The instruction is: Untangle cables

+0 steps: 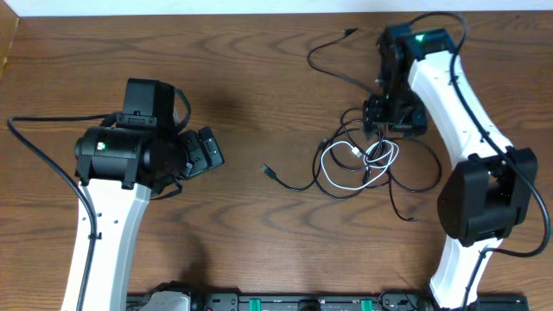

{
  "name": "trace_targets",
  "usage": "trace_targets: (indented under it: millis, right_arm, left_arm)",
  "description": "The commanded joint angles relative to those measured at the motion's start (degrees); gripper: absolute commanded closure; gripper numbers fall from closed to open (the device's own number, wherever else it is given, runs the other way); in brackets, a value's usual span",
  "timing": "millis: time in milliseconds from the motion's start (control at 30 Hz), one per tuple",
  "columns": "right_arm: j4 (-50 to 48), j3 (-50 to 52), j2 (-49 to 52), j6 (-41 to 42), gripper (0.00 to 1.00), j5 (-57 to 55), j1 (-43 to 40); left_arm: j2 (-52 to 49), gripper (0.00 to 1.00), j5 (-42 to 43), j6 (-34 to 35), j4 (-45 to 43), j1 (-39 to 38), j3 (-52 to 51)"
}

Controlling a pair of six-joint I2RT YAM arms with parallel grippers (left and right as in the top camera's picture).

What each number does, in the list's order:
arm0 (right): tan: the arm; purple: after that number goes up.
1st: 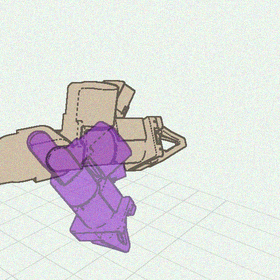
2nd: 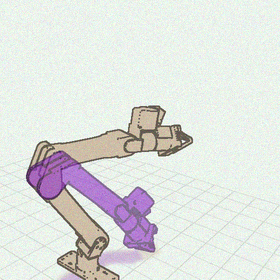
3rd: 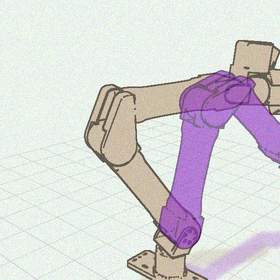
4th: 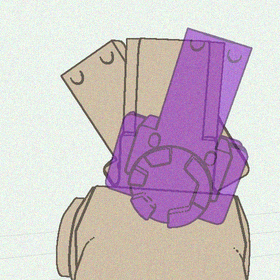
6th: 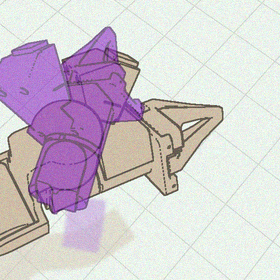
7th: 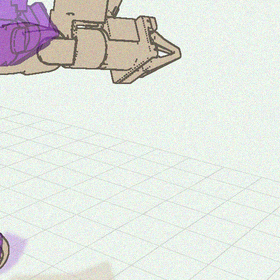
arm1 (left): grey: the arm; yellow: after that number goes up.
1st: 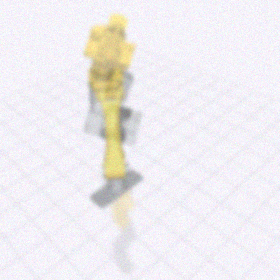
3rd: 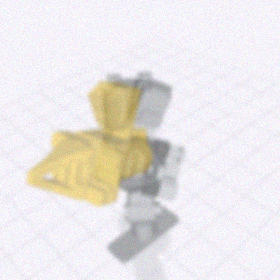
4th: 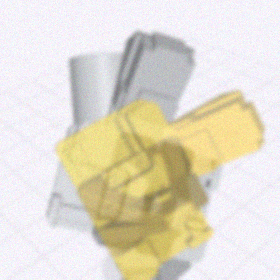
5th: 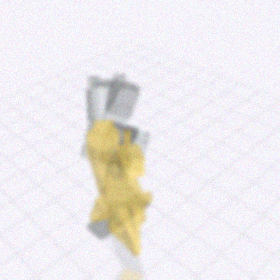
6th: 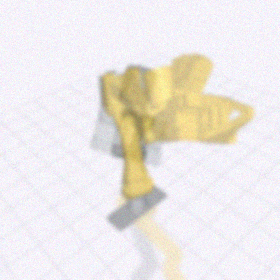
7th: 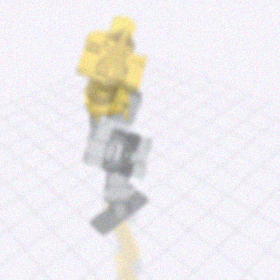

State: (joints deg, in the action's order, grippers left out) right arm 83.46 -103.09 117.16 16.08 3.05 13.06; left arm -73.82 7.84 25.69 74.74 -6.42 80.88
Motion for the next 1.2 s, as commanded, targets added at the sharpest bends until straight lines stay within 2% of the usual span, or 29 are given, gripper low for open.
trace_targets:
  millis: [0,133,233,433,467,533,567,667,767,967,1167]
  right_arm:
    - [-2.82,4.81,0.31,0.24,0.31,0.31,-0.07]
    - [-8.26,10.23,0.28,0.24,0.33,0.39,-1.07]
    - [-11.56,13.16,0.31,0.20,0.45,0.59,-1.36]
    - [-15.04,15.15,0.31,0.22,0.59,0.57,-1.25]
    - [-15.21,15.15,0.31,0.22,0.64,0.57,-1.25]
    - [-15.37,15.15,0.28,0.20,0.85,0.57,-1.22]
    - [-15.34,15.12,0.28,0.20,0.99,0.57,-1.22]
    - [-14.53,14.08,0.20,0.17,0.99,2.80,-1.25]
    - [-9.57,9.73,-0.48,-0.57,0.99,6.01,-1.22]
    - [1.40,-7.50,-4.20,-0.70,0.99,7.54,-0.33]
    - [1.73,-24.30,-9.81,-1.99,0.99,14.12,3.23]
  left_arm:
    - [-0.02,0.02,0.31,0.31,0.22,0.28,0.35]
    - [-0.02,0.02,0.31,0.31,0.24,0.28,0.35]
    - [-0.02,0.02,0.31,0.31,0.22,0.31,0.35]
    - [-0.02,0.02,0.31,0.31,0.24,0.31,0.35]
    - [-0.02,0.02,0.31,0.31,0.24,0.31,0.35]
    - [-0.02,0.02,0.31,0.31,0.24,0.31,0.35]
    - [-0.02,0.02,0.31,0.31,0.22,0.31,0.35]
    - [-0.02,0.02,0.31,0.31,0.24,0.31,0.35]
    - [-0.02,0.02,0.31,0.31,0.24,0.31,0.35]
    - [-0.02,0.02,0.33,0.31,0.24,0.31,0.35]
    - [-0.02,0.02,0.31,0.31,0.22,0.28,0.35]
